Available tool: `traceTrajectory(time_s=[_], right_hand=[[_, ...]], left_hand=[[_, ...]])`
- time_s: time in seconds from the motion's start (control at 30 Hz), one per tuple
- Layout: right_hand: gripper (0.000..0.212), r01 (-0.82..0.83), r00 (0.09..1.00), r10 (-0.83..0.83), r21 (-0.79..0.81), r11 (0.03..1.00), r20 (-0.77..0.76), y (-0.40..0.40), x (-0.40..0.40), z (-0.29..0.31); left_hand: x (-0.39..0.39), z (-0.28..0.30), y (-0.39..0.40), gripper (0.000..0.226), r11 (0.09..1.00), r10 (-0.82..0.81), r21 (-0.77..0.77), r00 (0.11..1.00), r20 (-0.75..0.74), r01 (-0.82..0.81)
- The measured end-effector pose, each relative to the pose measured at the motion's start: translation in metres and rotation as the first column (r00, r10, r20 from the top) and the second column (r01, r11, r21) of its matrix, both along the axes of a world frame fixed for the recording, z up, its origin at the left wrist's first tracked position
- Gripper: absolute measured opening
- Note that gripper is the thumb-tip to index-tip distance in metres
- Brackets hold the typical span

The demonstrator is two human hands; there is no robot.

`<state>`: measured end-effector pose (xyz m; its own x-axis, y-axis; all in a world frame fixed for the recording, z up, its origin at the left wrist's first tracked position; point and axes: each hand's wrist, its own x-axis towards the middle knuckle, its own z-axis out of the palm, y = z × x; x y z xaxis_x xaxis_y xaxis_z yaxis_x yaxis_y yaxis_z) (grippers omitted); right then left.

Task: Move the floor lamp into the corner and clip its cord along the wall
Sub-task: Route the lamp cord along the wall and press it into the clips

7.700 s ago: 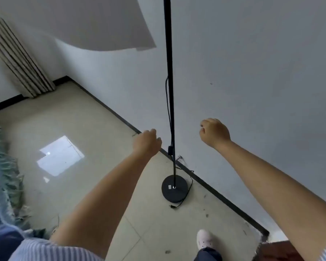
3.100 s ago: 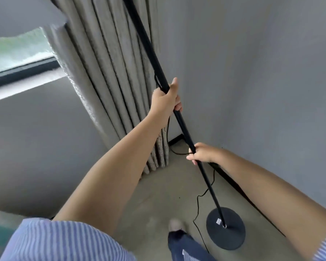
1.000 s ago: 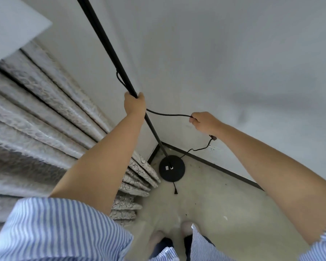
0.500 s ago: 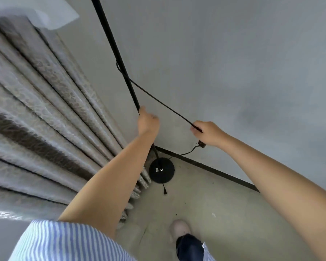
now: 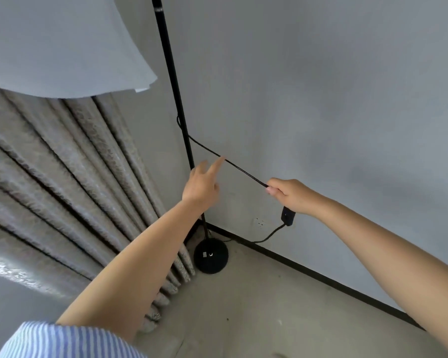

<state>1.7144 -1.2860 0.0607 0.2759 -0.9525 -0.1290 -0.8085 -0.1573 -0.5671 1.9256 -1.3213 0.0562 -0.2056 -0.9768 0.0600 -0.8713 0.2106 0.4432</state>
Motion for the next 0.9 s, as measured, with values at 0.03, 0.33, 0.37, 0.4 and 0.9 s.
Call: traceTrajectory(time_s=[0.03,0.33,0.37,0.4,0.9], right_hand=[[0.029,0.005,1.0,-0.005,-0.019,1.0,0.008,-0.001,-0.003,0.011],[0.027,-0.014,1.0,0.013,0.211,0.977,0.006,-0.007,-0.019,0.052],[0.027,0.003,1.0,-0.005,0.248,0.969,0.008,-0.004,-0.023,0.053],[0.025,0.018,1.0,-0.021,0.281,0.959,0.007,-0.001,-0.026,0.053],[0.018,0.022,0.941,-0.173,0.459,0.888,0.29,0.039,-0.026,-0.015]], left_hand=[[-0.001,0.006,-0.001,0.066,1.0,0.014,-0.007,1.0,-0.005,-0.014],[-0.022,0.029,-0.003,0.042,0.988,-0.073,-0.126,0.993,0.096,0.085],[-0.023,0.031,-0.003,0.036,0.986,-0.086,-0.13,0.99,0.114,0.101],[-0.024,0.032,-0.002,0.03,0.984,-0.094,-0.139,0.987,0.133,0.112],[-0.009,-0.006,-0.009,0.025,0.97,-0.158,-0.126,0.932,0.326,0.209]])
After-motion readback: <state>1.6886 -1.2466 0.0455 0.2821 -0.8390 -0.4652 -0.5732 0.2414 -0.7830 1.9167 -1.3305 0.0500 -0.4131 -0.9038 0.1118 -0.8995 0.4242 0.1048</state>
